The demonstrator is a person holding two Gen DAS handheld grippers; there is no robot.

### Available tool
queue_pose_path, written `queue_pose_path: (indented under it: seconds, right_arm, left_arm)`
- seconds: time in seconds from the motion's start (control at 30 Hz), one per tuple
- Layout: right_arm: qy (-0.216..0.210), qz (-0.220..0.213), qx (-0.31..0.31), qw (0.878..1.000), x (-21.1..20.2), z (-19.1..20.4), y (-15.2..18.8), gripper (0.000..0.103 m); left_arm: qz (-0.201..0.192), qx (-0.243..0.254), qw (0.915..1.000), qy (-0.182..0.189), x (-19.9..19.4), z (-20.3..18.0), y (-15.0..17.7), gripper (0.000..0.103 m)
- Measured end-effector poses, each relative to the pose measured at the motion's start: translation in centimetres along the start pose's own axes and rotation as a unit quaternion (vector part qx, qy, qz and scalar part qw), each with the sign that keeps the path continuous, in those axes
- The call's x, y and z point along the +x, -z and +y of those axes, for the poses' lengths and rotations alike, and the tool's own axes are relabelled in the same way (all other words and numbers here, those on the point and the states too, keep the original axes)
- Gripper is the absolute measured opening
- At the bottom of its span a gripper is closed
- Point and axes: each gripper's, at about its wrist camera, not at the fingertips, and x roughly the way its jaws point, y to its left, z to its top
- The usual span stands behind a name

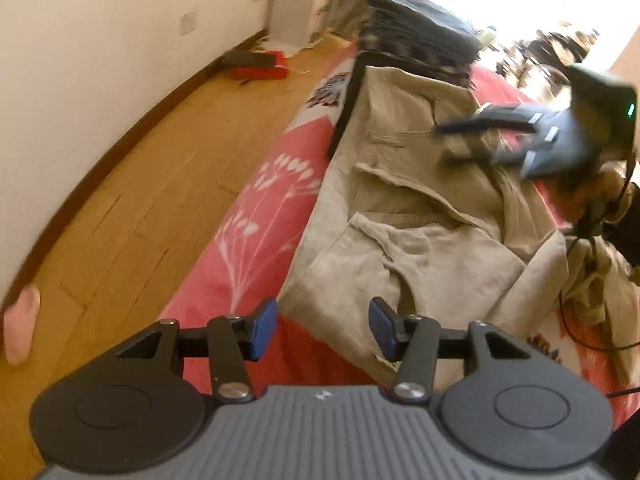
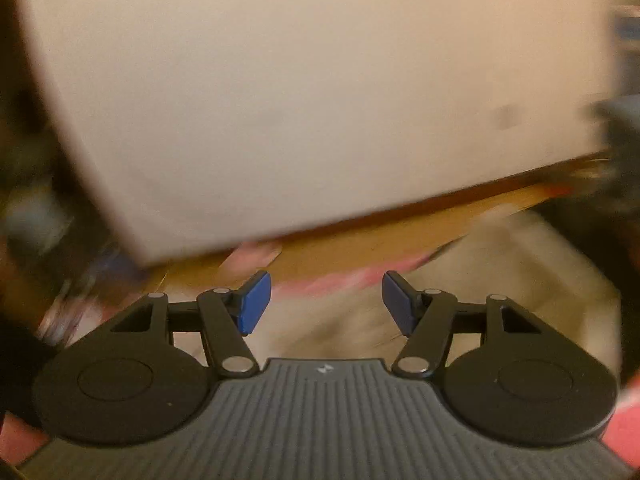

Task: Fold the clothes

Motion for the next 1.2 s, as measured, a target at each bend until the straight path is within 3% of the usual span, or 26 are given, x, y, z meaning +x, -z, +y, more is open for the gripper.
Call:
queue_pose_path:
  seconds: [0.1, 0.2, 0.37, 0.47, 0.57, 0.63, 0.7, 0.77, 0.8, 0.83, 0.97, 1.07, 1.17, 1.2]
  right_arm:
    - [0.022, 0.073, -0.063, 0.995, 4.9, 2.6, 2.0, 0.060]
    - [0.028, 0.127, -0.067, 0.989, 8.4, 2.3, 3.1, 0.057]
    - [0.017, 0.173, -0.079, 0.982, 9.3, 3.6, 4.3, 0.052]
    - [0.016, 0.193, -0.102, 0.976, 9.2, 4.9, 4.2, 0.043]
    - [0.022, 0.198, -0.117, 0.973, 9.6, 4.7, 4.4, 0.041]
    - [0.022, 0.192, -0.101, 0.976, 10.2, 3.9, 4.2, 0.038]
    - [0.023, 0.187, -0.080, 0.979, 10.6, 3.4, 4.1, 0.038]
    - [0.023, 0.180, -0.065, 0.981, 10.7, 3.4, 4.4, 0.033]
    - [0.016, 0.175, -0.061, 0.982, 10.3, 3.4, 4.3, 0.016]
    - [0.009, 0.171, -0.057, 0.984, 9.8, 3.4, 4.2, 0.013]
    - [0.051, 0.112, -0.038, 0.992, 6.8, 2.0, 2.8, 0.009]
    - [0.060, 0.039, 0.012, 0.997, 3.5, 0.5, 2.0, 0.008]
    - [0.064, 0.025, 0.014, 0.998, 3.5, -0.1, 2.4, 0.008]
    - [0.065, 0.028, 0.014, 0.997, 4.0, -0.3, 2.7, 0.007]
  left_arm:
    - [0.003, 0.064, 0.9980, 0.002, 1.7, -0.1, -0.7, 0.052]
    - [0.025, 0.115, 0.9931, -0.008, 3.6, -1.2, -0.5, 0.050]
    - [0.077, 0.165, 0.9829, -0.026, 5.5, -1.5, 1.8, 0.046]
    - [0.090, 0.174, 0.9803, -0.029, 5.6, -1.2, 2.4, 0.046]
    - [0.079, 0.138, 0.9871, -0.020, 4.9, 0.3, 1.8, 0.051]
    - [0.082, 0.095, 0.9921, 0.008, 4.7, 1.7, 1.5, 0.062]
    - [0.099, 0.041, 0.9934, 0.040, 5.3, 3.4, 1.4, 0.063]
    - [0.117, -0.017, 0.9910, 0.062, 6.3, 4.5, 1.9, 0.062]
    - [0.122, -0.047, 0.9888, 0.072, 6.8, 5.0, 2.1, 0.061]
    - [0.124, -0.076, 0.9858, 0.084, 7.2, 5.5, 2.4, 0.059]
    - [0.110, -0.136, 0.9781, 0.113, 7.7, 6.4, 2.6, 0.058]
    - [0.093, -0.161, 0.9739, 0.130, 7.5, 6.7, 2.3, 0.057]
    - [0.081, -0.186, 0.9695, 0.138, 7.4, 6.9, 2.0, 0.053]
    - [0.079, -0.187, 0.9701, 0.133, 7.5, 6.7, 2.0, 0.045]
